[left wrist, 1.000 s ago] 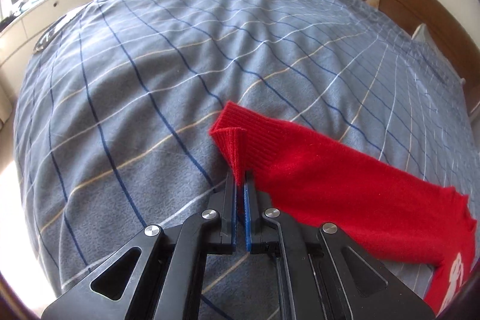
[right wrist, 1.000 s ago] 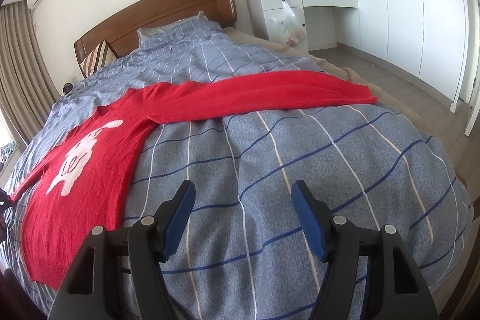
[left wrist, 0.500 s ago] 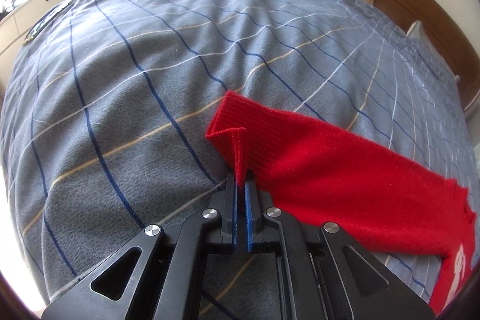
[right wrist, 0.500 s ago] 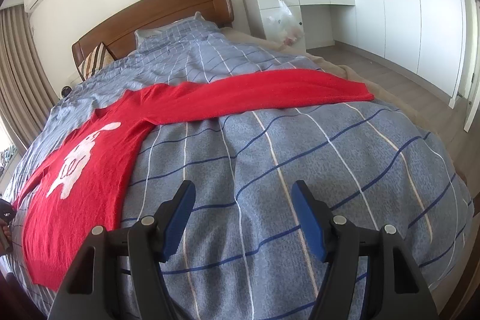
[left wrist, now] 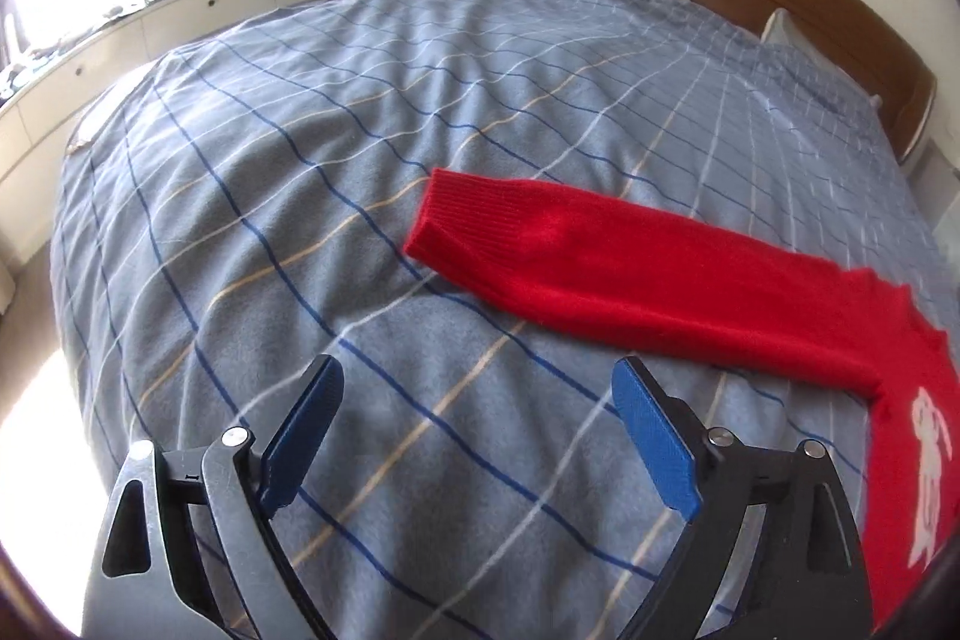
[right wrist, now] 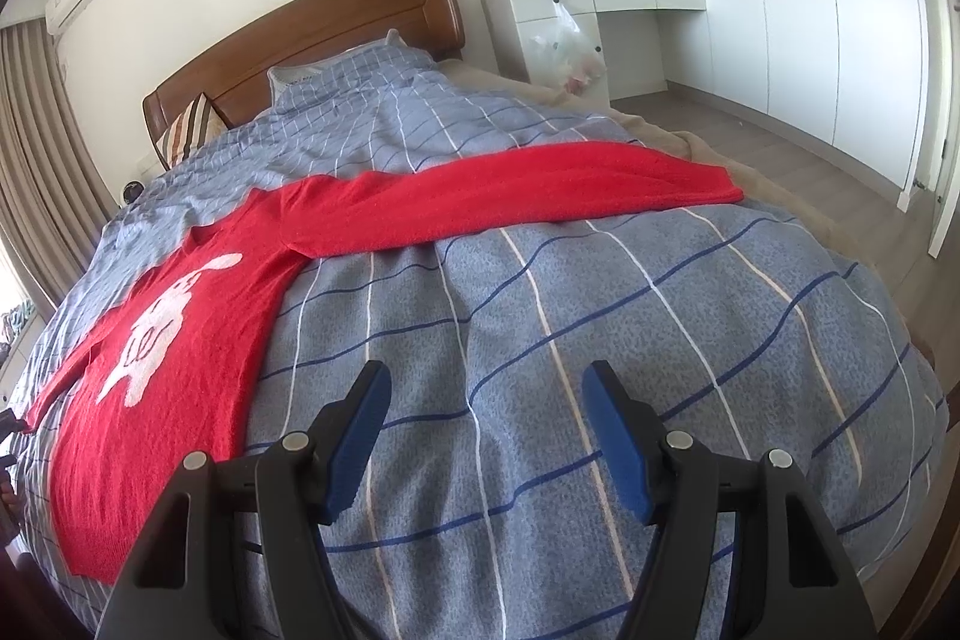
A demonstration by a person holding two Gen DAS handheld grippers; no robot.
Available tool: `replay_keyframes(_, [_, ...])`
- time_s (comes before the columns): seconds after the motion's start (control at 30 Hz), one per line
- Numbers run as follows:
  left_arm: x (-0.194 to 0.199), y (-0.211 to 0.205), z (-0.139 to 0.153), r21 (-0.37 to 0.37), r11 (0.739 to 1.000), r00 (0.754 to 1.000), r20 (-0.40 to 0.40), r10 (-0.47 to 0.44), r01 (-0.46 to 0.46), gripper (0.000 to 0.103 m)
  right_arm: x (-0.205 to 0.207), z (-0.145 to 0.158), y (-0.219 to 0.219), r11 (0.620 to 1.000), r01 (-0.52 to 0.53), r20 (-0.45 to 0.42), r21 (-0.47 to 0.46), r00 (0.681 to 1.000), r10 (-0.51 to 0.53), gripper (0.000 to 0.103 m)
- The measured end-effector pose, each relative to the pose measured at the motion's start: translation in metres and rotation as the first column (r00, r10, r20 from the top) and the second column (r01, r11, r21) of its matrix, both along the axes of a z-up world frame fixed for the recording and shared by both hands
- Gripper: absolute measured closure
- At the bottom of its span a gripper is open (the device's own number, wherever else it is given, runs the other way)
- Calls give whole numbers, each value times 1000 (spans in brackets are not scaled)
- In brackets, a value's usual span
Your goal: Fold small clothes
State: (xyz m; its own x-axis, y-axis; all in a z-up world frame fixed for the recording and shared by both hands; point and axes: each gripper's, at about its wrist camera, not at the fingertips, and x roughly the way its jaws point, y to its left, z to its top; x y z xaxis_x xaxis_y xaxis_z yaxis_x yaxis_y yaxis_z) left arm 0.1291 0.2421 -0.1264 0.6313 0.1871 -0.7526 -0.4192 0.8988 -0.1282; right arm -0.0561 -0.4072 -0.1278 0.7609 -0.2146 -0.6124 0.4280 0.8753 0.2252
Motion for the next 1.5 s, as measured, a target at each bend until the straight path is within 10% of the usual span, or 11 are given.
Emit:
replay_keyframes(0.3, [24,-118,12,34,922,920,67,-387,385,8,3,-1,3,1000,-5,-14,-14,1000,5,37])
replay_keyframes(0.57, [66,-129,-39,16,920,920,-35,-391,391,1,1,-1,1,1000,4,-5,-5,1000,-4,34])
replay_keyframes(1.5, [57,-135,-39,69,910,912,-16,-409,409,0,3,-1,2,1000,-5,-2,0,1000,5,34])
